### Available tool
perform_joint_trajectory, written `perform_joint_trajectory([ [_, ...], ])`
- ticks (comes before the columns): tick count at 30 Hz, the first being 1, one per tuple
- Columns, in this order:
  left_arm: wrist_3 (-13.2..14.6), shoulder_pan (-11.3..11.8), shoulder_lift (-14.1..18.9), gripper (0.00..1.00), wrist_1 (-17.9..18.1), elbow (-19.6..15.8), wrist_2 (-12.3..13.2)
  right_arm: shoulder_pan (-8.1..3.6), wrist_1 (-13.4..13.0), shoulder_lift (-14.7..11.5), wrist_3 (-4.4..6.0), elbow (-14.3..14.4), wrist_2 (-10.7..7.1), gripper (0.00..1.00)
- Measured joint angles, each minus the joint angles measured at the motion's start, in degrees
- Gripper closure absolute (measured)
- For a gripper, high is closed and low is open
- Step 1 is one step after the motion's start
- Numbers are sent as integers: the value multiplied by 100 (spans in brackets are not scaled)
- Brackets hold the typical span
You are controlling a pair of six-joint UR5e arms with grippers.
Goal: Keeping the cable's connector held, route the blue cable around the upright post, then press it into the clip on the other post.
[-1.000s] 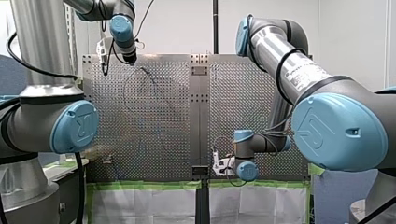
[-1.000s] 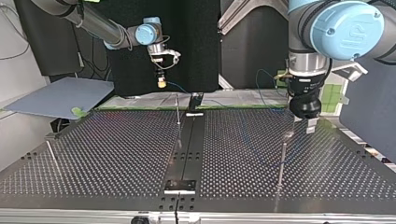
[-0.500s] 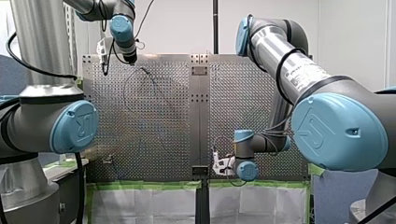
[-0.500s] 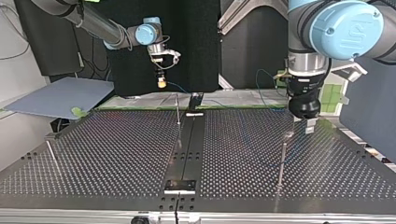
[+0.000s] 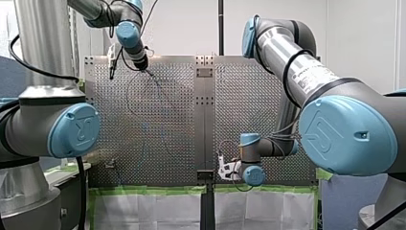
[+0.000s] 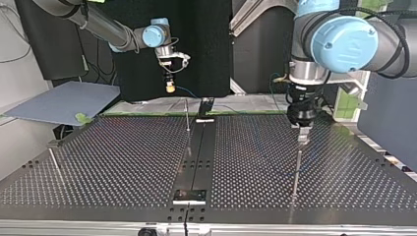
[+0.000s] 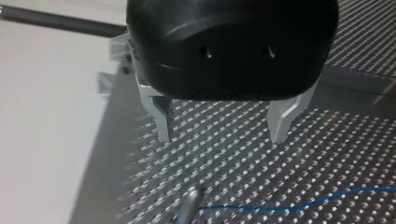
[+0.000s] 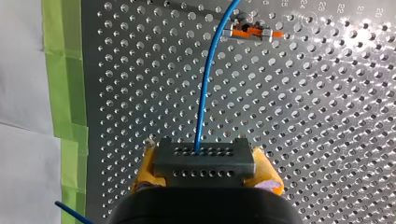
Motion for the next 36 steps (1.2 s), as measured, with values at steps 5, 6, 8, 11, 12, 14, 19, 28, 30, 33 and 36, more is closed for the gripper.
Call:
perform_joint_trajectory([
  [5,296,-136,-87,0,222,0,121,0,-13,-1,44,0,-23,100],
  [6,348,-163,-90,0,272,0,146,-1,-16,-1,51,0,-28,100],
  [8,469,-233,-94,0,386,0,204,-1,-20,-1,60,0,-33,100],
  [11,646,-334,-101,0,562,0,265,-1,-27,0,64,0,-35,100],
  [12,700,-363,-106,0,618,0,279,-1,-29,0,65,0,-36,100],
  [14,816,-432,-118,0,732,0,307,-2,-31,-1,65,0,-36,100],
  [19,1053,-597,-216,0,987,0,249,-1,-43,-1,66,0,-38,100],
  [28,1255,-820,-652,0,1447,0,-162,0,-50,2,66,0,-118,100],
  [30,1258,-843,-737,0,1534,1,-247,0,-51,3,66,0,-130,100],
  [33,1276,-894,-845,0,1677,1,-392,0,-51,4,66,0,-138,100],
  [36,1326,-948,-924,0,1816,1,-531,0,-51,4,66,-1,-141,100],
])
